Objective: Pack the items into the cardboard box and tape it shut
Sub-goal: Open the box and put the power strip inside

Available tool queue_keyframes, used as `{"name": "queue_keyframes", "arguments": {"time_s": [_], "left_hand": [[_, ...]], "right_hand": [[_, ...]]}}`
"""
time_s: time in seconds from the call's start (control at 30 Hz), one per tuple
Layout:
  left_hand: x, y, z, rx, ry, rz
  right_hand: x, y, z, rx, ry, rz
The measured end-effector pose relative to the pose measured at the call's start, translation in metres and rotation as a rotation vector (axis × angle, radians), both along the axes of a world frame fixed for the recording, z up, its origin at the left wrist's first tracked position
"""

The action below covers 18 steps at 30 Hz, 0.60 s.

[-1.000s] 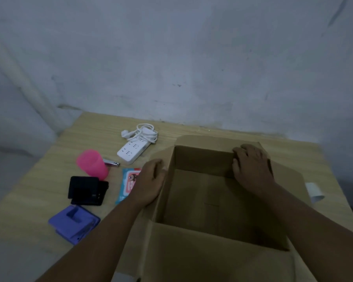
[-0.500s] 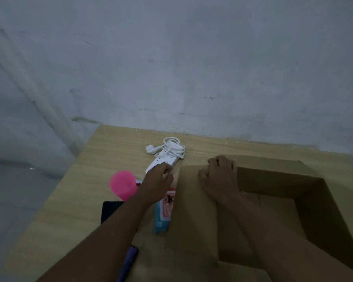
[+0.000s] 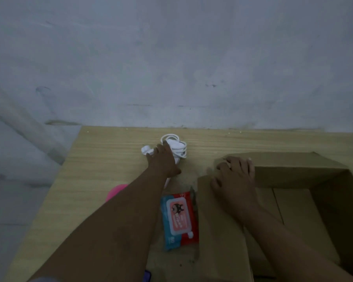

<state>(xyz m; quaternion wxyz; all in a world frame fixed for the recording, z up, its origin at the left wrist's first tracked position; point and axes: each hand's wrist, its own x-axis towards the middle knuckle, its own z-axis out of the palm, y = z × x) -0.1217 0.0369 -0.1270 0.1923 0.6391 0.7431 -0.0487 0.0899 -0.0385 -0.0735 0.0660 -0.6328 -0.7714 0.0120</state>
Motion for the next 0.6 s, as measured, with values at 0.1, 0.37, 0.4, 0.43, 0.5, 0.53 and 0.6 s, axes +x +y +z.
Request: {"name": "queue_keyframes", "arguments": {"time_s": [0.1,0.37,0.4,0.43,0.5,0.53,0.6], "left_hand": [[-0.001,0.004,-0.008,0.026,0.056,-0.001],[-0.011,0.014,-0.008,-0.013,0.025,-0.026],[-0.013,0.015,-0.01,-0.014,0.02,-0.038],[-0.014,0.017,-0.011,-0.02,0.018,-0.051],[-0.014,0.019,-0.012,-0.052,0.0,-0.042],[-0.013,0.019,-0.011,-0.064,-0.008,-0.029],[-0.008,0.021,-0.007,-0.057,0.0,-0.013]], "right_hand": [[0.0,-0.001,-0.003,0.009,0.015,0.001],[-0.001,-0.002,-0.001,0.014,0.055,-0.006],[-0.001,-0.002,-0.002,0.014,0.061,-0.005],[-0.001,-0.003,-0.002,0.016,0.066,-0.006],[-0.001,-0.003,-0.002,0.019,0.069,-0.009],[-0.001,-0.003,-0.002,0.019,0.069,-0.008],[-0.002,-0.002,-0.002,0.015,0.07,-0.01]]}}
